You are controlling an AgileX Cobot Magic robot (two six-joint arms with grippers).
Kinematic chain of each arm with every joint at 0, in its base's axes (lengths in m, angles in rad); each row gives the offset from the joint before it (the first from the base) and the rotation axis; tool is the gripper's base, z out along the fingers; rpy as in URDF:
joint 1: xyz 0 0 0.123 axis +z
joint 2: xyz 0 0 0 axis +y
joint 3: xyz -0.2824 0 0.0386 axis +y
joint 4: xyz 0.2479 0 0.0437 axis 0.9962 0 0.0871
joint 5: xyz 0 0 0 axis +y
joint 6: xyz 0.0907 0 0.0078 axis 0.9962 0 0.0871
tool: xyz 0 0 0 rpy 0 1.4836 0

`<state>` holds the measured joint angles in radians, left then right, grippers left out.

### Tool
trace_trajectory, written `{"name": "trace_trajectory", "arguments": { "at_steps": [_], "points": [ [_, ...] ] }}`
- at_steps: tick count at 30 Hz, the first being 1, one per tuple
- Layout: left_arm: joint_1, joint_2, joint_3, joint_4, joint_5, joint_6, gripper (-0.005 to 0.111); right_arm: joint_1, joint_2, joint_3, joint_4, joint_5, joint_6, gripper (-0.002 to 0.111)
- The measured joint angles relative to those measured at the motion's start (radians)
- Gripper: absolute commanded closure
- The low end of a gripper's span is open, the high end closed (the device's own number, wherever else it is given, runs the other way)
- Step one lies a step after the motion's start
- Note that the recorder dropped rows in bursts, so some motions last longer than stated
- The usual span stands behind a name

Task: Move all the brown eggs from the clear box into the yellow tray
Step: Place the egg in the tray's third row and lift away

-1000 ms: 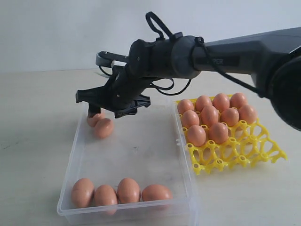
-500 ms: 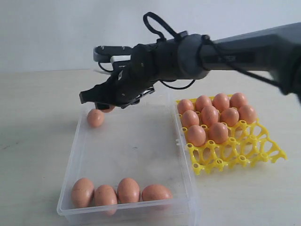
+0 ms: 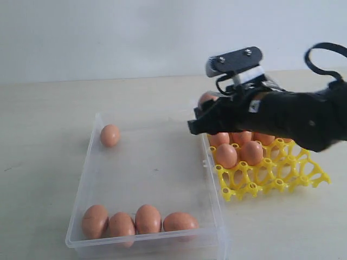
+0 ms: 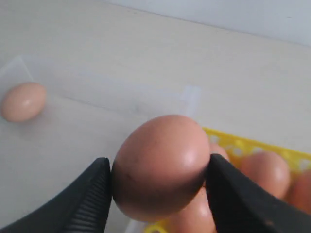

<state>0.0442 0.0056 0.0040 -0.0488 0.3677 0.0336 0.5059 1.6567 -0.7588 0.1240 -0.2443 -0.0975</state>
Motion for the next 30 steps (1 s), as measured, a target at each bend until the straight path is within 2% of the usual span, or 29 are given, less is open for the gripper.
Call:
{"name": "trace_trajectory", "arguments": {
  "at_steps": [3,9,15,30],
  "points": [
    [0.0,0.0,0.0,0.0,0.0,0.0,0.107,-0.052,-0.055,0.112,0.006,-0.051,-0.036,0.108],
    [0.0,0.0,0.0,0.0,0.0,0.0,0.107,-0.145,-0.103,0.229,0.01,-0.098,-0.136,0.108],
    [0.0,0.0,0.0,0.0,0.0,0.0,0.107,-0.191,-0.105,0.239,0.019,-0.098,-0.219,0.108],
    [0.0,0.0,0.0,0.0,0.0,0.0,0.107,-0.217,-0.018,0.241,0.08,-0.1,-0.395,0.108]
  ]
}}
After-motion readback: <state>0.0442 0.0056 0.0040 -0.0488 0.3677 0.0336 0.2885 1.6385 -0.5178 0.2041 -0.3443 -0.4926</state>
